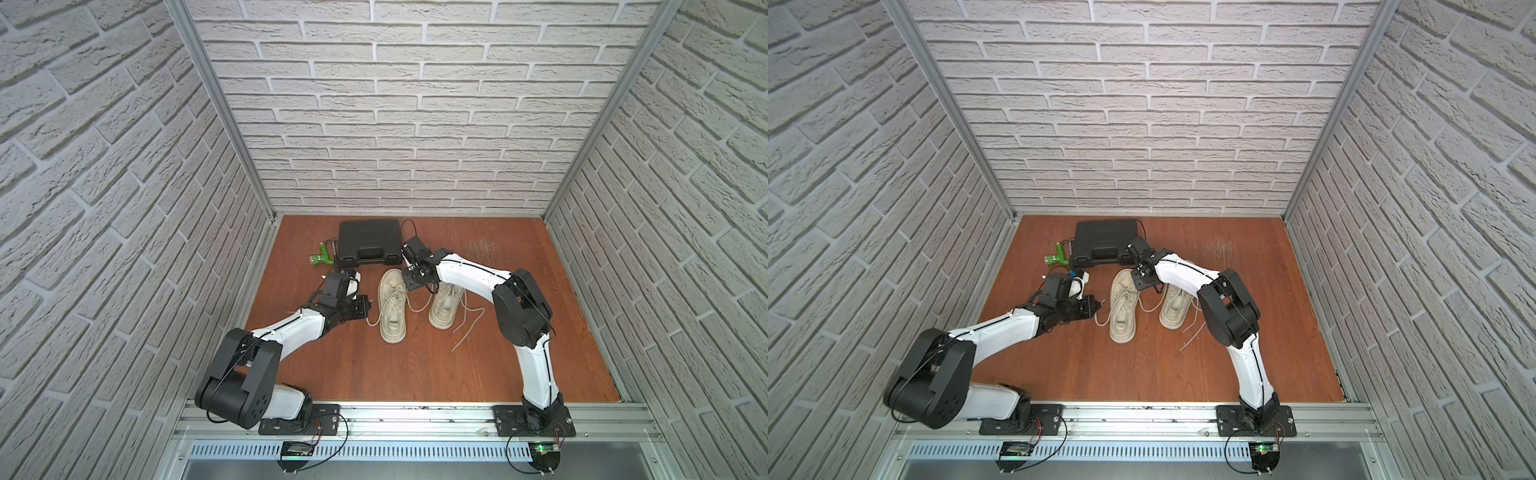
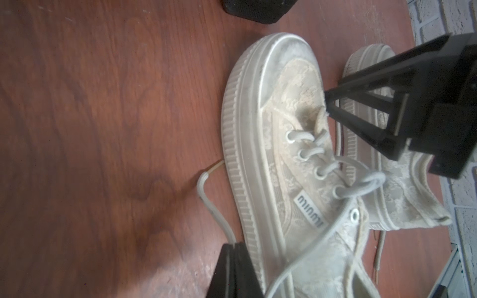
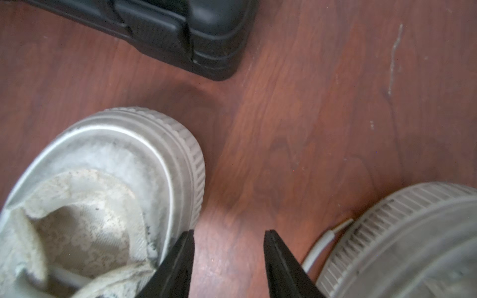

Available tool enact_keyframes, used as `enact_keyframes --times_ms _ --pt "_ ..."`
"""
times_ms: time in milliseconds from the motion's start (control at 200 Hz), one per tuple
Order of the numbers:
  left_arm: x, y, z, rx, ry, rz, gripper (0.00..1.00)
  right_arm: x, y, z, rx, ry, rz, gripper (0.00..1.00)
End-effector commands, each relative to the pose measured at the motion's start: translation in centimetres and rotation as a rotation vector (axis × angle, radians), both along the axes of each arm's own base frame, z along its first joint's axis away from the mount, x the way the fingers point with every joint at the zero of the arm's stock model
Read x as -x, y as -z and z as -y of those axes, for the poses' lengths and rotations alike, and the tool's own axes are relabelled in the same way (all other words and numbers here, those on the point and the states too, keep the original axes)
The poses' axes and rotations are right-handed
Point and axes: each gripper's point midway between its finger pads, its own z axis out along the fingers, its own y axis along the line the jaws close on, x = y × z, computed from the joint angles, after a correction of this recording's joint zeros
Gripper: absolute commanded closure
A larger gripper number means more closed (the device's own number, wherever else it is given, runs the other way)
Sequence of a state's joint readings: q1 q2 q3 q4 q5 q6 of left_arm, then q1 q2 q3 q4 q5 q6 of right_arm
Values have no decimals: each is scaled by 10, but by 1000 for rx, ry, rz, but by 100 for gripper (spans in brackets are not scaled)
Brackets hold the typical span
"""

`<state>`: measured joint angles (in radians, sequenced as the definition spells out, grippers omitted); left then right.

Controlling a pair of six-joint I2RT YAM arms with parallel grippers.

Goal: Tie the shoes
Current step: Tie the shoelace on the shoe.

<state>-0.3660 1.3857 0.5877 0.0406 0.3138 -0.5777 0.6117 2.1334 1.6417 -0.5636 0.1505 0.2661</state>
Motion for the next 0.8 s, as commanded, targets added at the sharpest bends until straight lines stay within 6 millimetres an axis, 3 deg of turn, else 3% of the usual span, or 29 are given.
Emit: enact_keyframes --times_ms 0,160,415,585,795 --pt "-5 -9 -4 -5 -21 44 100 -4 -8 -18 -70 -29 17 51" --pt "-6 -19 -17 -8 -49 63 100 6 -16 9 -4 -52 31 51" --pt "-6 -52 -46 -25 -98 128 100 50 -33 32 58 -266 -1 44" --pt "-8 -65 -56 -2 -123 150 100 73 -22 23 56 -364 -86 40" --pt "-13 -74 -59 6 -131 164 100 80 -12 -3 28 -441 -117 38"
